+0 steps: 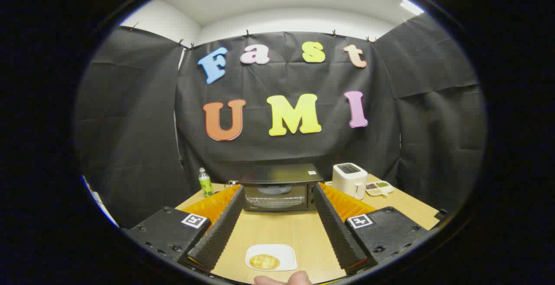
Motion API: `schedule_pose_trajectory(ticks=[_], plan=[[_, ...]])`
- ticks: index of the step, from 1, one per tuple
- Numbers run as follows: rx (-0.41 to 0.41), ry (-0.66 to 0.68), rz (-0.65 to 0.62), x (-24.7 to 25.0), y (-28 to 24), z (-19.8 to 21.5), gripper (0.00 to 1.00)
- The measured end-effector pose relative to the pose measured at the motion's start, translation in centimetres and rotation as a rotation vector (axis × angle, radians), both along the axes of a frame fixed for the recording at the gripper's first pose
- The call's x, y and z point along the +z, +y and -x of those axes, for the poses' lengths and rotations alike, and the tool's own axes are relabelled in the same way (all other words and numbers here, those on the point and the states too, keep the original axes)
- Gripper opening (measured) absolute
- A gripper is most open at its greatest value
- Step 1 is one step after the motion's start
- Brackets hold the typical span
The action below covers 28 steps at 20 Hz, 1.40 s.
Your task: Open the toaster oven, put the food inside, and close the toaster oven door.
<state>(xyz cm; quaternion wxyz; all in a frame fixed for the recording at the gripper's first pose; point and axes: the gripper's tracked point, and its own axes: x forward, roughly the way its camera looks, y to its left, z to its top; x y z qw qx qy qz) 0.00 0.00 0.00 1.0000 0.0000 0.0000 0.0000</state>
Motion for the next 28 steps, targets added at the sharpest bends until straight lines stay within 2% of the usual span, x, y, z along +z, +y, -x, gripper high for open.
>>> schedule_pose_trajectory(ticks=[6, 19, 23, 28], plan=[[-0.037, -0.026, 0.011, 1.0, -0.7, 0.0, 1.0], [-0.02, -0.013, 0.023, 0.5, 0.3, -0.5, 1.0], [-0.024, -0.009, 0.057, -0.3, 0.7, -1.8, 1.0], [0.015, 0.008, 0.053, -1.0, 2.4, -3.2, 1.0]])
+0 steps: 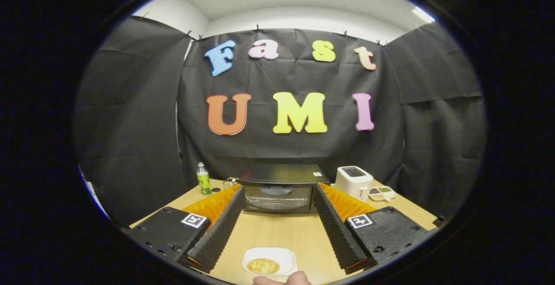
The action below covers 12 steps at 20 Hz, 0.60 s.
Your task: Open the toaster oven, put the food inside, and close the toaster oven door.
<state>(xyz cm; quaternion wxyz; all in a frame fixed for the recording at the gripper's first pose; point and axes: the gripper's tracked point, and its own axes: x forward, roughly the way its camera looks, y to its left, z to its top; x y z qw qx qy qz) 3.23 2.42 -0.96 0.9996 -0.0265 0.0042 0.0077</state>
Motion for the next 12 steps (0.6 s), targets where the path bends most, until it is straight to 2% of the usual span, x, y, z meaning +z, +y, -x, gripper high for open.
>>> schedule_pose_trajectory(ticks=[6, 12], plan=[[-0.015, -0.002, -0.024, -0.2, -0.7, -0.9, 1.0], [-0.001, 0.026, -0.045, 0.3, -1.8, -4.7, 1.0]])
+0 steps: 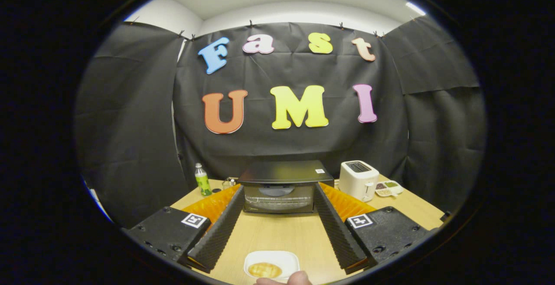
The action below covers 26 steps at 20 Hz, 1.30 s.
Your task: Open the toaster oven, put the food inside, and close the toaster oven door.
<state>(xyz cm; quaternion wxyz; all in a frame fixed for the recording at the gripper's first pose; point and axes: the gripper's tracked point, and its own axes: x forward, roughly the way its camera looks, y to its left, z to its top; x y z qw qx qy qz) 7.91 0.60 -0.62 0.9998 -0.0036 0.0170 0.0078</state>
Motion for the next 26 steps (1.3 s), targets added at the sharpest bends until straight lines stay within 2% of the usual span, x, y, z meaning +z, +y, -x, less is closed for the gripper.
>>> schedule_pose_trajectory(ticks=[6, 10, 15, 18, 21, 22, 26], plan=[[-0.008, 0.038, 0.002, -2.3, -0.4, -9.0, 1.0], [0.039, 0.145, -0.031, -7.3, 1.1, -15.3, 1.0], [0.04, 0.138, 0.029, -9.6, 2.2, -21.8, 1.0], [-0.001, 0.122, 0.059, -10.5, 1.6, -24.1, 1.0], [0.001, 0.133, 0.028, -12.1, 1.8, -25.5, 1.0], [0.0, 0.1, 0.028, -11.8, 1.8, -26.0, 1.0], [-0.033, 0.083, 0.044, -12.1, 2.0, -26.0, 1.0]])
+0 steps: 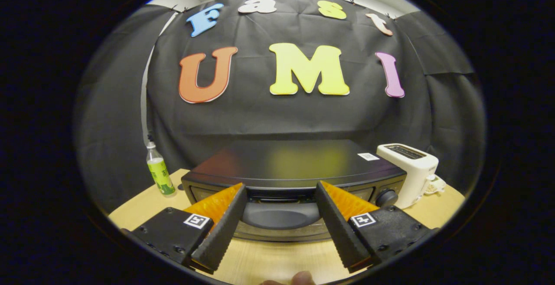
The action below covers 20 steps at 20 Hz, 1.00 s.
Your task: Open the toaster oven, put the food inside, and close the toaster oven door.
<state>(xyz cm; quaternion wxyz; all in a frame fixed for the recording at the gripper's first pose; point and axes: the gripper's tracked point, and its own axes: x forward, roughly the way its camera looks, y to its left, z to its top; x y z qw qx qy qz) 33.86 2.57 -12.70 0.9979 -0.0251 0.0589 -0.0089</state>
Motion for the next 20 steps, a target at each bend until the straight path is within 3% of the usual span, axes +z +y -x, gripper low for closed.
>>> schedule_pose_trajectory(ticks=[4, 15, 20], plan=[[-0.001, 0.025, 0.007, -0.5, -0.1, 0.7, 1.0], [-0.004, 0.182, 0.03, -5.7, 0.0, 9.4, 1.0], [0.038, 0.358, 0.0, -10.0, -0.1, 12.3, 1.0]])
